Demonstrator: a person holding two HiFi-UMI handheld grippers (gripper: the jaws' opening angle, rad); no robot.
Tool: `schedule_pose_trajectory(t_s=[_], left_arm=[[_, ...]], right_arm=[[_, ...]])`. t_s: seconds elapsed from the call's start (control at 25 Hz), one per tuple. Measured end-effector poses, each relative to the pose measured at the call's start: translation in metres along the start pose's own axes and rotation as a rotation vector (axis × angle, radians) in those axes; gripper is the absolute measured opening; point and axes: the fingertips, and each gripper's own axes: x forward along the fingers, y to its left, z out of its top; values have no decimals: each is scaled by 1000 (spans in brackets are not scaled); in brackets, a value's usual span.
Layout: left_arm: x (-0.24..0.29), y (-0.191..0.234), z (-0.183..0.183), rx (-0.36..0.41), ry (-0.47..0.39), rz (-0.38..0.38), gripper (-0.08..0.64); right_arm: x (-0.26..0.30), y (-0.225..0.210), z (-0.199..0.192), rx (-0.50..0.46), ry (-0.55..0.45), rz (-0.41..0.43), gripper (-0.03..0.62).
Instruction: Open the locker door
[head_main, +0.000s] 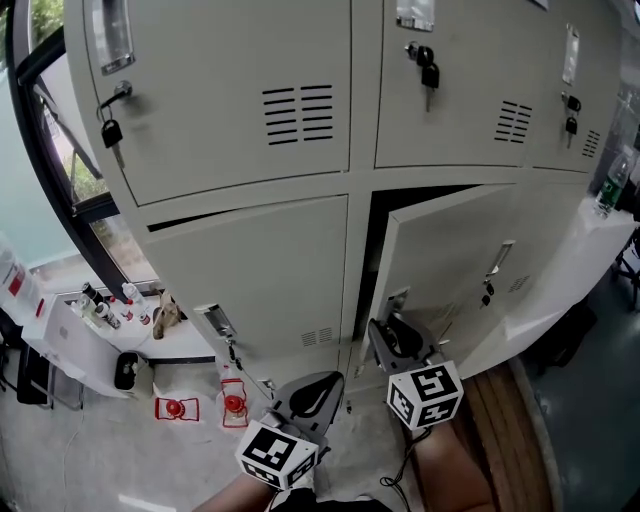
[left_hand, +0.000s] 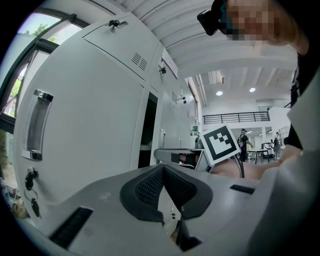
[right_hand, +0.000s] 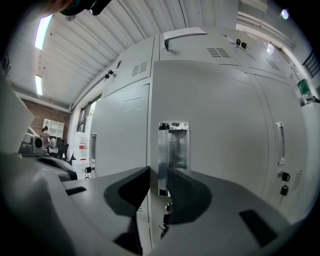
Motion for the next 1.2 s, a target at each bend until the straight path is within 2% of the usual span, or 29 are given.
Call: schedule_pose_trajectory(t_s=[0.88,1.2], left_arm=[[29,-101,-3,24,-3,-111,17],[42,-129,-2,28,-6,-151,17]], right_arm=[[-111,-15,-11,-32,-8,258,163],[-151,-36,-15,-32,-24,309,170]])
